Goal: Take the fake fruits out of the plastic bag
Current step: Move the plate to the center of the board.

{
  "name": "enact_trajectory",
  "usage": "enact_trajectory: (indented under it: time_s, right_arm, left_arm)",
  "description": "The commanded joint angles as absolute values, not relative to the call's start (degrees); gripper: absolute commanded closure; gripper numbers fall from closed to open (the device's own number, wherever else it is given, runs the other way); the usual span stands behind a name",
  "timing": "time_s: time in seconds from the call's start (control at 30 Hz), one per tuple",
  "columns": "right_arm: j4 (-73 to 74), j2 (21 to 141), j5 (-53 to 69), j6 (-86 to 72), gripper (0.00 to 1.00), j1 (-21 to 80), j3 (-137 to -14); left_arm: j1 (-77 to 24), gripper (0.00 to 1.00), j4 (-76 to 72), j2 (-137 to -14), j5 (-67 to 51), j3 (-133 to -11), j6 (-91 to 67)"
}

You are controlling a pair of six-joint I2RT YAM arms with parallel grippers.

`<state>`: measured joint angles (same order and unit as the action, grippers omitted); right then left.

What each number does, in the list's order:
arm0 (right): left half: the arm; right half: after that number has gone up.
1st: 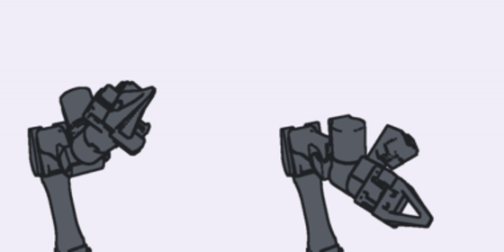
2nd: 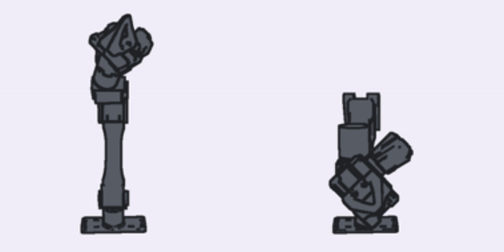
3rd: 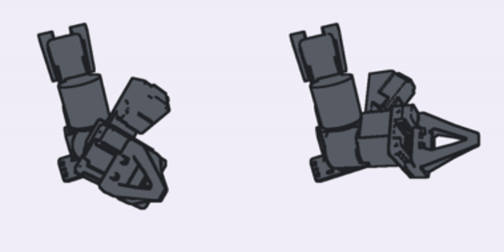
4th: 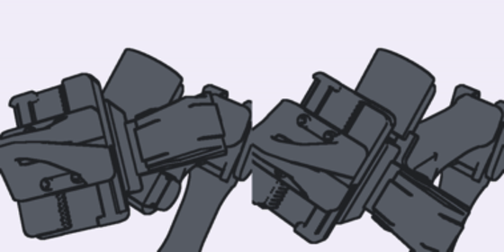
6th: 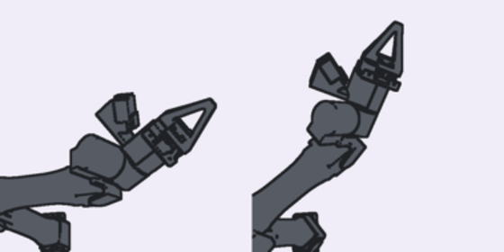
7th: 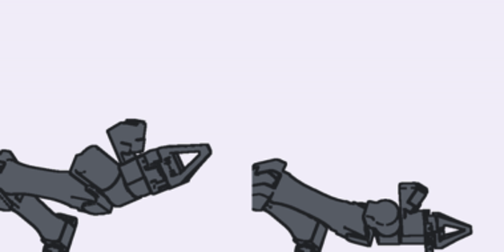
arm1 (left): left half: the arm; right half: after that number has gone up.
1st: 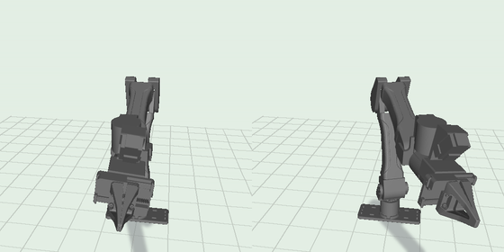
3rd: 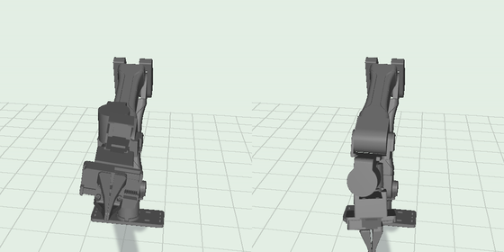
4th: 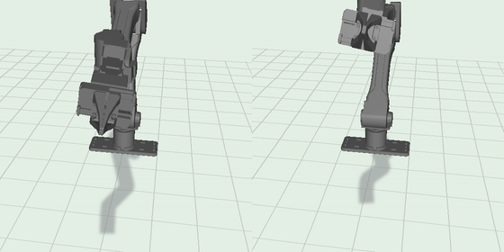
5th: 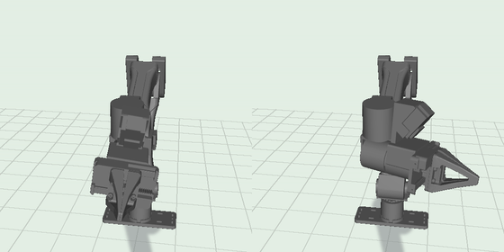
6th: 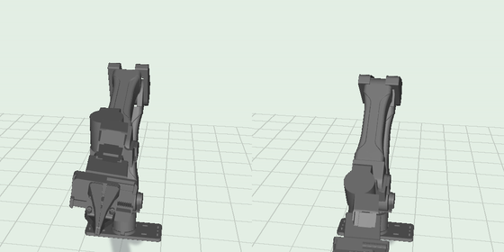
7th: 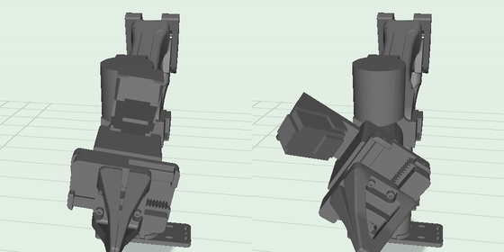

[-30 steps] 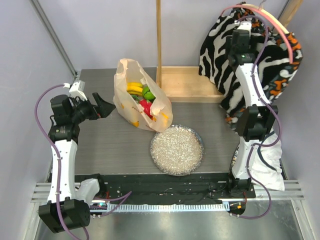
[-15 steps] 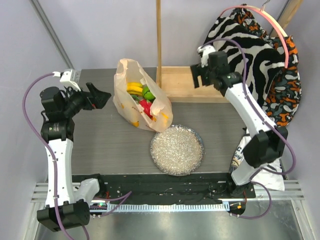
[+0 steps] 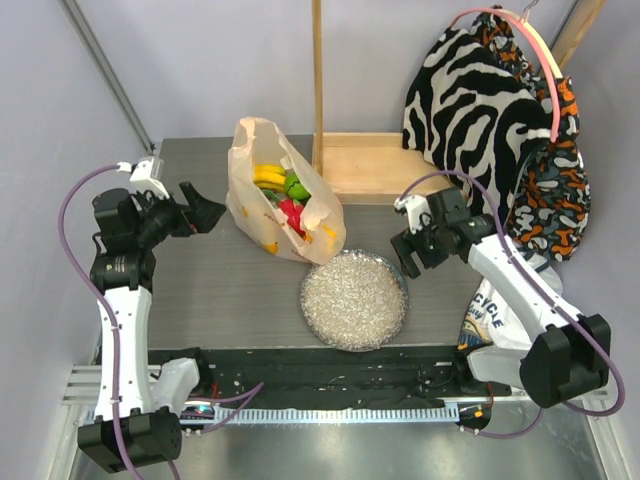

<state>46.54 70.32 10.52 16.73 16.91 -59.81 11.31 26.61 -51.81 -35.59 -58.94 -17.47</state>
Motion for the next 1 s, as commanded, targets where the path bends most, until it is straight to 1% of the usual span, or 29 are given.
enact_trajectory:
  time_s: [0.0, 0.13, 0.17, 0.23, 0.3, 0.43, 0.53, 0.57, 0.63, 0.67, 0.73, 0.77, 0.83, 0.93, 0.97]
  right_arm:
    - [47.1, 72.2, 6.2, 20.1, 0.17, 16.5, -56.5]
    - [45.5, 79.2, 6.3, 22.0, 0.21, 16.6, -56.8]
    - [46.5, 80.3, 9.9, 23.3, 0.24, 16.6, -57.2]
    - [48.5, 83.3, 14.6, 26.9, 0.26, 16.5, -58.5]
    - [49.7, 88.0, 17.3, 26.5, 0.28, 16.6, -59.0]
    - [49.0, 94.6, 18.7, 24.3, 0.28, 16.6, -61.1]
    - [49.0, 101.0, 18.6, 23.7, 0.35, 16.5, -64.1]
    - [49.5, 102.6, 19.0, 23.5, 0.42, 16.2, -65.1]
    - [50.5, 107.2, 21.4, 22.9, 0.51, 14.5, -67.9]
    - [51.1, 108.4, 22.5, 22.2, 0.63, 13.5, -68.9]
    - [51.3, 112.0, 26.0, 18.9, 0.73, 9.9, -71.7]
    - [51.4, 113.2, 27.2, 17.8, 0.82, 8.6, -72.6]
    - [51.4, 115.6, 29.2, 15.6, 0.93, 5.4, -74.9]
    - [51.5, 116.3, 29.2, 15.5, 0.99, 2.8, -77.2]
    - [51.4, 116.1, 29.1, 15.3, 0.99, 2.2, -77.7]
  left_arm:
    - [11.2, 0.06, 26.8, -51.3, -34.9, -59.8, -17.6]
    - [11.2, 0.06, 26.6, -52.9, -34.9, -60.7, -17.4]
    - [11.2, 0.06, 26.6, -53.3, -34.7, -60.8, -17.1]
    - [11.2, 0.06, 26.6, -54.3, -33.8, -60.7, -16.3]
    - [11.2, 0.07, 27.0, -55.0, -31.9, -60.7, -14.8]
    - [11.1, 0.07, 28.4, -57.4, -30.1, -62.0, -11.5]
    - [11.2, 0.07, 28.4, -59.6, -28.5, -62.1, -9.2]
    - [11.2, 0.07, 28.4, -59.9, -28.1, -62.1, -8.8]
    - [11.1, 0.07, 28.4, -60.5, -27.2, -62.0, -8.3]
    - [11.1, 0.07, 28.6, -61.1, -27.3, -62.1, -8.4]
    - [11.2, 0.07, 29.6, -62.0, -27.7, -63.3, -8.2]
    - [11.2, 0.07, 30.5, -63.1, -27.9, -63.8, -7.9]
    - [11.1, 0.08, 30.7, -64.1, -27.9, -64.6, -6.9]
    - [11.2, 0.08, 29.9, -66.0, -27.1, -65.1, -7.3]
    - [11.2, 0.08, 29.4, -66.4, -27.1, -65.3, -7.6]
